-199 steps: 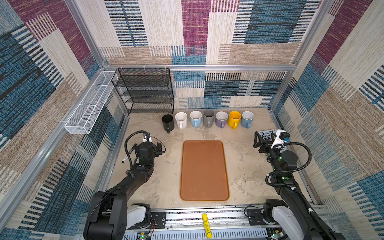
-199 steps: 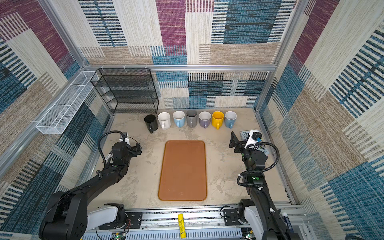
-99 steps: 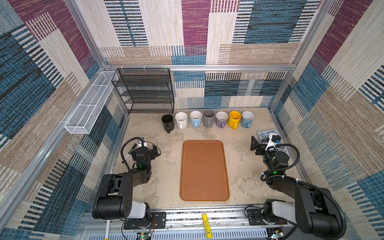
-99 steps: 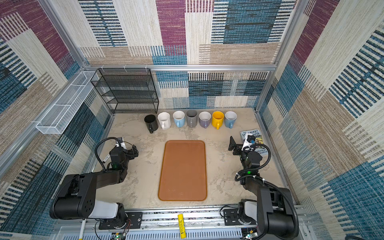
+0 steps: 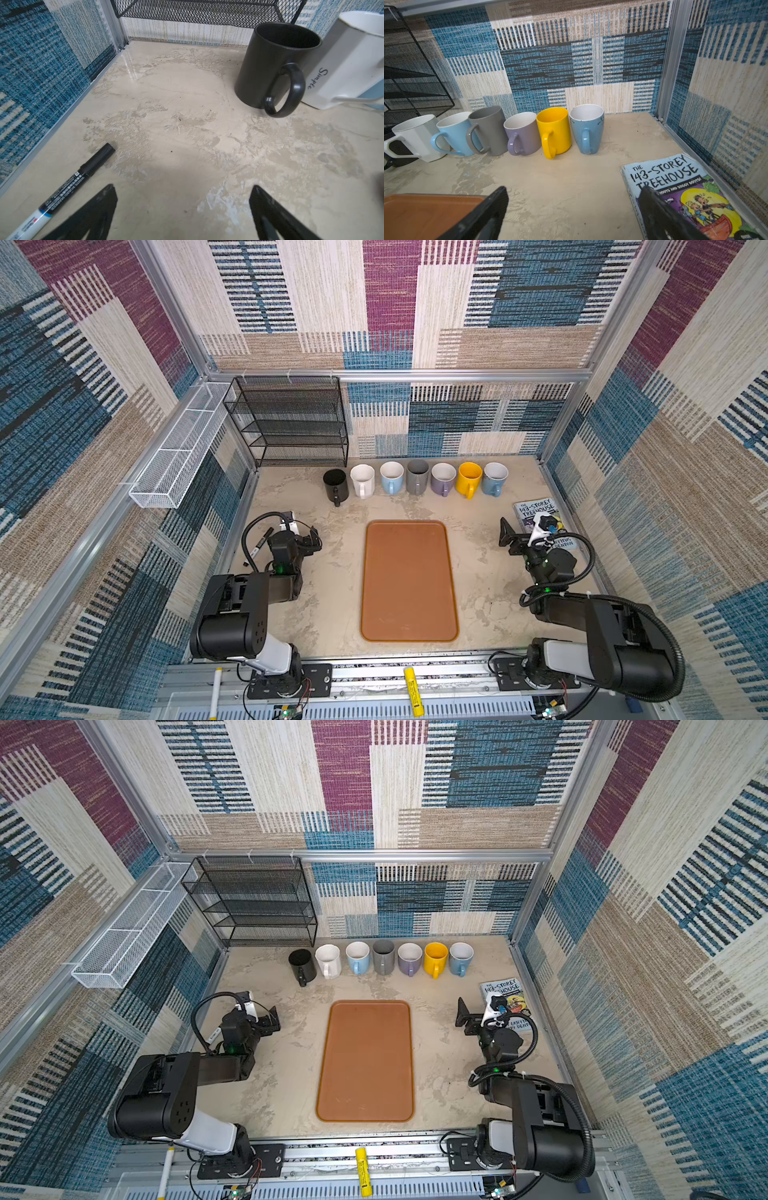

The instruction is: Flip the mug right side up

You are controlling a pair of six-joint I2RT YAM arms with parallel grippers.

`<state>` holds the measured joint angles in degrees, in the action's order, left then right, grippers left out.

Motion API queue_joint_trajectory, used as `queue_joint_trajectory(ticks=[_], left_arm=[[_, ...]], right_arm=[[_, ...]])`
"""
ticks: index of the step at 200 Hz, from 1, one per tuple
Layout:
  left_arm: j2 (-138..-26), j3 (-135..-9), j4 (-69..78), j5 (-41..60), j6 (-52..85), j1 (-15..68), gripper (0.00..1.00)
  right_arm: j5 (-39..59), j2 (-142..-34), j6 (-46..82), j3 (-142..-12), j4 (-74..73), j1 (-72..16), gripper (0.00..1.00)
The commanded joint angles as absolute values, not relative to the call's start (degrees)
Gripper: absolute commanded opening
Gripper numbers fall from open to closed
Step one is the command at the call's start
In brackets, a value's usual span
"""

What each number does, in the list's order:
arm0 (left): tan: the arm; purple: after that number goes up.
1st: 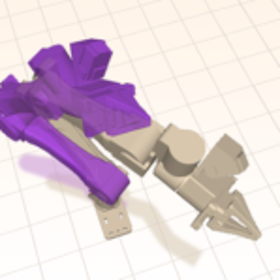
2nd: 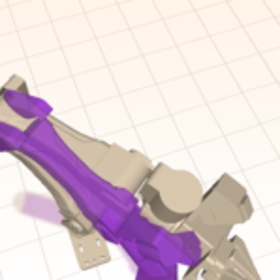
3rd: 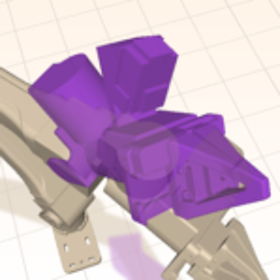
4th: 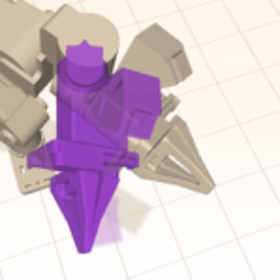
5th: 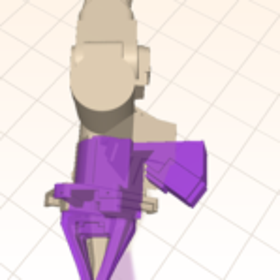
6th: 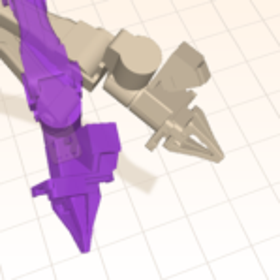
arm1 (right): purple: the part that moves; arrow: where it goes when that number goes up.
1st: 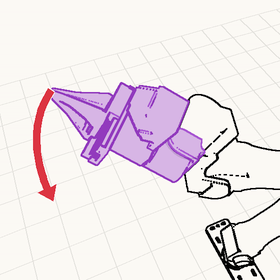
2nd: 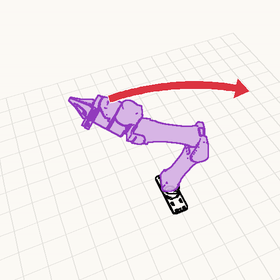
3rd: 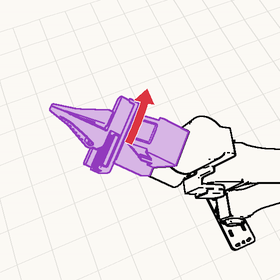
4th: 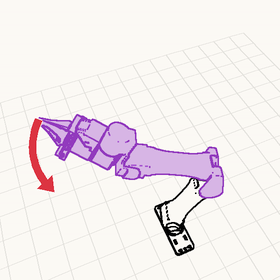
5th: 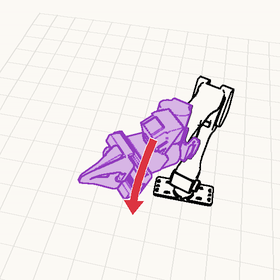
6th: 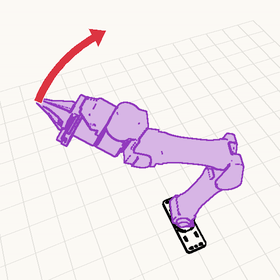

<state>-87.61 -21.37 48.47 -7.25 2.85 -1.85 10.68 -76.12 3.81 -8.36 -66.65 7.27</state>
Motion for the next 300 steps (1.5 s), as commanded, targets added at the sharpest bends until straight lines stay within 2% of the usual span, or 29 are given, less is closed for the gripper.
queue_joint_trajectory(ticks=[1, 32, 46, 55, 64, 74, 225, 259, 300], left_arm=[[-87.42, -18.87, 56.06, -10.09, 3.50, -1.58, 1.00], [-87.50, -18.52, 56.55, -10.62, 3.78, -1.59, 1.00], [-87.52, -19.61, 54.39, -10.56, 3.80, -1.57, 1.00], [-87.66, -20.57, 52.78, -10.21, 3.52, -1.58, 1.00], [-87.79, -21.53, 51.08, -9.86, 3.35, -1.49, 1.00], [-87.97, -22.30, 50.16, -9.87, 3.09, -1.31, 1.00], [-88.04, -23.20, 48.81, -8.43, 2.24, -1.21, 1.00], [-88.67, -25.33, 45.51, -0.16, -0.64, -1.49, 1.00], [-88.55, -25.13, 45.79, 0.02, -0.62, -1.58, 1.00]], right_arm=[[8.64, -79.95, 4.36, -7.10, -75.47, 7.34, 1.00], [11.49, -83.95, 1.88, -10.94, -72.14, 6.39, 1.00], [8.14, -89.85, -1.53, -12.20, -76.38, 2.42, 1.00], [7.47, -87.35, -1.59, -12.46, -71.31, 2.31, 1.00], [7.38, -89.11, -1.34, -11.92, -75.78, 2.37, 1.00], [6.99, -87.81, -1.31, -12.68, -71.78, 2.40, 1.00], [6.66, -87.85, -1.12, -12.48, -72.69, 2.38, 1.00], [6.68, -87.88, -1.09, -12.48, -72.69, 2.42, 1.00], [6.65, -87.93, -1.13, -12.48, -72.68, 2.38, 1.00]])
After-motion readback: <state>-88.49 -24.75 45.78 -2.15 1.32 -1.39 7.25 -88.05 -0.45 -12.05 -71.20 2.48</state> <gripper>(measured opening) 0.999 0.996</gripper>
